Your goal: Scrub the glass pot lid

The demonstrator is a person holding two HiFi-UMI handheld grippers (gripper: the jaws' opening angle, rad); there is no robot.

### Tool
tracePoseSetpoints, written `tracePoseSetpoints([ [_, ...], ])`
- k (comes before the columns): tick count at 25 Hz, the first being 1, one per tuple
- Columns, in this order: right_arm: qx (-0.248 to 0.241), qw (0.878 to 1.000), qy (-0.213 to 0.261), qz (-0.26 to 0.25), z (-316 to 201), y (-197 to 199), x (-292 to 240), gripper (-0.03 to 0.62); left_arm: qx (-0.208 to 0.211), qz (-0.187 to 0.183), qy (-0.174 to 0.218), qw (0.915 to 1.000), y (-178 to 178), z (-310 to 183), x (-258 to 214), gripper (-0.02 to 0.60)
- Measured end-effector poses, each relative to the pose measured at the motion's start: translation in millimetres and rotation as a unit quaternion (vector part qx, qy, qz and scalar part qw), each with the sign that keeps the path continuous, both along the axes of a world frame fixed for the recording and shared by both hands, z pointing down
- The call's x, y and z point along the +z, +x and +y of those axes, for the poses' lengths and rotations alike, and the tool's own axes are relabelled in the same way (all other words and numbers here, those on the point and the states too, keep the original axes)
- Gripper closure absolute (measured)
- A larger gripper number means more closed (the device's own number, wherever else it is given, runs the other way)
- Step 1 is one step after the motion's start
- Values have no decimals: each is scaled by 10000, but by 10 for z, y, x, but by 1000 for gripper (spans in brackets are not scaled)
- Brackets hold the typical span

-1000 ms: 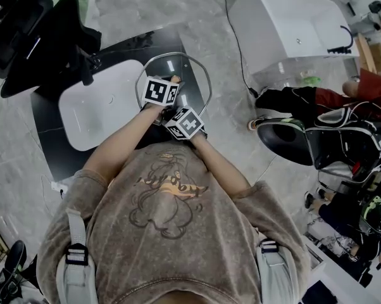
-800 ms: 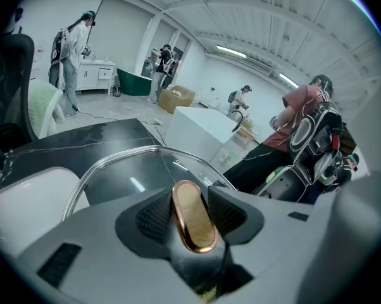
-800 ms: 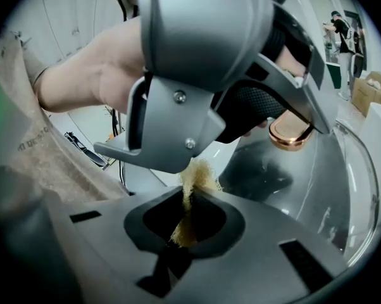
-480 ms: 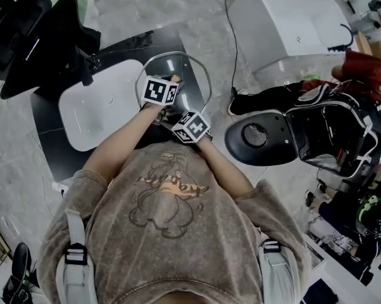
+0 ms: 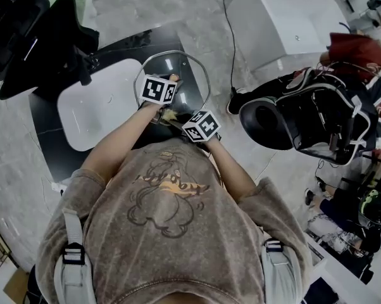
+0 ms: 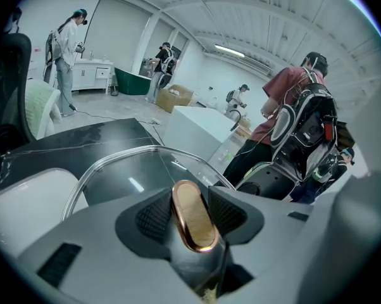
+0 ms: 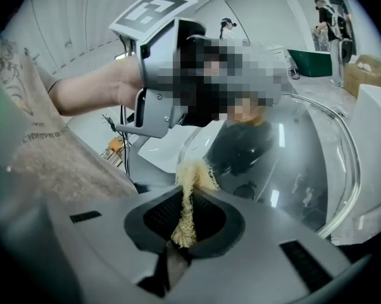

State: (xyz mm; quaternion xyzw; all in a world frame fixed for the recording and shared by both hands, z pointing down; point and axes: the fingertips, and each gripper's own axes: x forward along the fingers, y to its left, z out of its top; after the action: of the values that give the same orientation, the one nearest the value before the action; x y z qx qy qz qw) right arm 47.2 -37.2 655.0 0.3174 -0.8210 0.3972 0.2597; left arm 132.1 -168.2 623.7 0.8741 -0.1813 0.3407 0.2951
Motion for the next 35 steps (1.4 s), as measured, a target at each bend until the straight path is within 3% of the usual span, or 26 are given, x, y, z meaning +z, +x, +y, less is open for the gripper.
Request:
tracePoseSetpoints([
  [20,445,9990,-97,37,243,698,-57,553,18,12,63,10000,71,169,-95,388],
  [35,927,9947,-174,416,-76,1245,26,551,13,29,1,10000,3,7,-9,388],
])
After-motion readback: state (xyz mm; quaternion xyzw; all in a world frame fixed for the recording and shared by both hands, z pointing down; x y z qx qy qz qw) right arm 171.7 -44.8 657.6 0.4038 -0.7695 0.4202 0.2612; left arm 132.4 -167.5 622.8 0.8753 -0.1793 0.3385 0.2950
